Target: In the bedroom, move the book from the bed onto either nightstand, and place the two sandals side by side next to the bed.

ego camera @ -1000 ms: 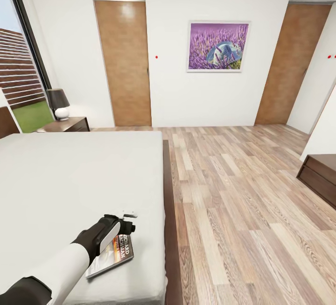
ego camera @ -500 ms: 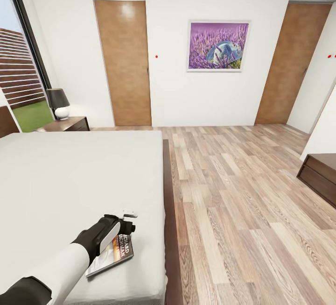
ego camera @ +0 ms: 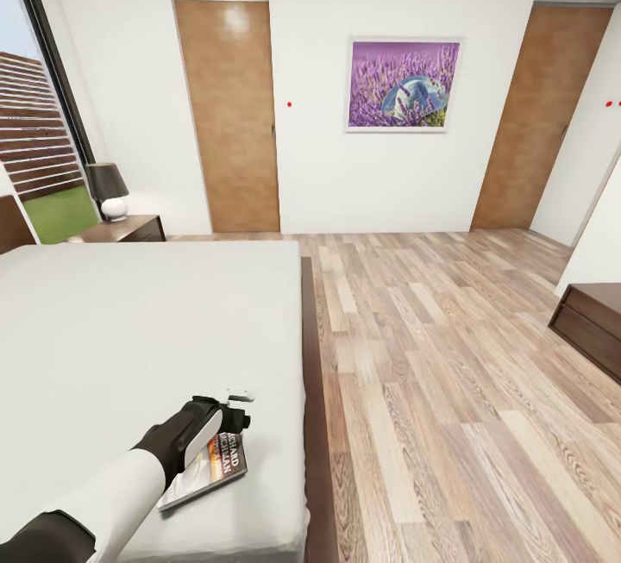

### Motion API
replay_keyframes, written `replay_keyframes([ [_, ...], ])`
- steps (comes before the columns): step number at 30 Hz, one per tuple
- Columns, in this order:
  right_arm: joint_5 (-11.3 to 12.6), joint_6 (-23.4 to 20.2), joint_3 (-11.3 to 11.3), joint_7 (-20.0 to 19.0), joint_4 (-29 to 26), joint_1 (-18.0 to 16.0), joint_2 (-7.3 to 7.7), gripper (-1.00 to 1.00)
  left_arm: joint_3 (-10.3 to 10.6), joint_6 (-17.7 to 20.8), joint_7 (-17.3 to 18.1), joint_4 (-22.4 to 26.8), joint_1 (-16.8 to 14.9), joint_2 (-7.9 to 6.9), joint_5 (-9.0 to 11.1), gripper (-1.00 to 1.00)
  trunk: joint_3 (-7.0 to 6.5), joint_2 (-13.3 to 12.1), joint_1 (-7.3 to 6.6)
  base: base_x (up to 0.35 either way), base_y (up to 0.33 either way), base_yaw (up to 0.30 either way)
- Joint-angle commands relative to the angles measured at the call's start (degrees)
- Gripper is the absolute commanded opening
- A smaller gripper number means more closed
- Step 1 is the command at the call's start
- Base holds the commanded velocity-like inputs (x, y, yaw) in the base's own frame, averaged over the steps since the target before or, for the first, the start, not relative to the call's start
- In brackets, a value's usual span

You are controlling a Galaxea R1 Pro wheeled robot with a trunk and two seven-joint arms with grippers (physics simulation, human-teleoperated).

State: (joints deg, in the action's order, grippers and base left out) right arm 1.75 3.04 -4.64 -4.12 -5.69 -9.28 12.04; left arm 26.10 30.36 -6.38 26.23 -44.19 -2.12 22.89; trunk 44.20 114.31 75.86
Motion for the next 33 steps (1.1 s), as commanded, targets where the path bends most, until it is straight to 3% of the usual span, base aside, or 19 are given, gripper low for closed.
replay_keyframes([
  [1,0.2,0.2,-0.5,-0.4,0.1,0.0,0.00,1.00,0.4,0.2,-0.5,0.1,0.0,-0.07,0.6,1.00,0.24,0.4,0.22,0.000,0.000,0.000],
  [4,0.2,0.2,-0.5,-0.4,0.1,0.0,0.00,1.00,0.4,0.2,-0.5,0.1,0.0,-0.07,0.6,1.00,0.78,1.6,0.88,0.000,0.000,0.000],
  [27,0.2,0.2,-0.5,-0.4,-0.2,-0.1,0.00,1.00,0.4,0.2,-0.5,0.2,0.0,-0.09,0.6,1.00,0.78,1.6,0.88,0.000,0.000,0.000],
  [33,0.2,0.2,-0.6,-0.4,-0.7,0.0,-0.05,1.00,0.4,0.1,-0.5,0.2,0.0,-0.11,0.6,1.00,1.86,4.0,2.19,0.000,0.000,0.000],
])
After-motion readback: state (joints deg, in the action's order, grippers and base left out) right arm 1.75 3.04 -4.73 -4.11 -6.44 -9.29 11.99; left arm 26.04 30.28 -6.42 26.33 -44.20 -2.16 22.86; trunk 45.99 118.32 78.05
